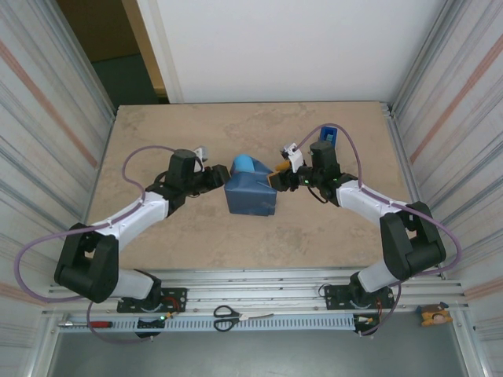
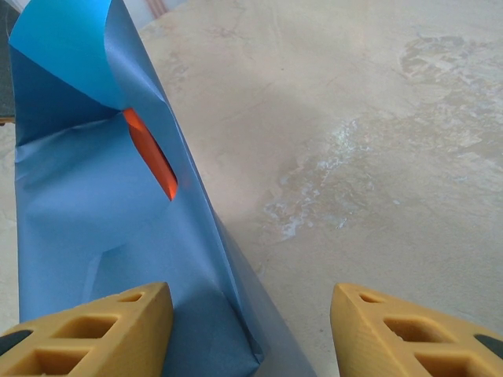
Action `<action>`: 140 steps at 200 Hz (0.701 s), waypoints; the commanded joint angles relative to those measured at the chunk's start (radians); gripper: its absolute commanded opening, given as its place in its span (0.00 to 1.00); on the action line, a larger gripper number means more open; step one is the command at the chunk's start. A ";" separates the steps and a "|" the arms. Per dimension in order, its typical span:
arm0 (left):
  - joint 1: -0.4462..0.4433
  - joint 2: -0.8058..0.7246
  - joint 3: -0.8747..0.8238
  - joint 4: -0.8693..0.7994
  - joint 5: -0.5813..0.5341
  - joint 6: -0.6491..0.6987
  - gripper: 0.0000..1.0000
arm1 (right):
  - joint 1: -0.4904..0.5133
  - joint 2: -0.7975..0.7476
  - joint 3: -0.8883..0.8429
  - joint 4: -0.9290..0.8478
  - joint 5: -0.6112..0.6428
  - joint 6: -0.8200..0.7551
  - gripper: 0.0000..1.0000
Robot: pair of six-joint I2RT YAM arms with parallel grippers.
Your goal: Wrap the gift box in paper
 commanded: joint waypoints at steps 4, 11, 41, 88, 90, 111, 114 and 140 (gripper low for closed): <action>-0.036 -0.012 -0.026 0.031 0.009 0.051 0.50 | 0.025 0.029 -0.027 -0.175 0.030 -0.035 0.55; -0.039 -0.011 -0.025 0.032 0.016 0.063 0.51 | 0.025 0.029 -0.027 -0.175 0.029 -0.035 0.55; -0.050 -0.004 -0.020 0.023 0.032 0.104 0.56 | 0.025 0.029 -0.025 -0.176 0.029 -0.033 0.55; -0.050 0.025 -0.019 -0.037 0.025 0.141 0.58 | 0.023 0.030 -0.019 -0.184 0.026 -0.033 0.55; -0.050 0.026 -0.020 -0.038 0.025 0.140 0.58 | 0.024 0.029 -0.018 -0.185 0.024 -0.033 0.55; -0.052 0.030 -0.032 -0.056 0.023 0.154 0.56 | 0.025 0.028 -0.003 -0.192 0.021 -0.032 0.56; -0.053 0.032 -0.033 -0.059 0.024 0.158 0.56 | 0.025 0.027 0.000 -0.193 0.021 -0.031 0.56; -0.063 0.044 -0.031 -0.104 0.015 0.188 0.52 | 0.031 0.016 0.053 -0.212 0.017 -0.031 0.59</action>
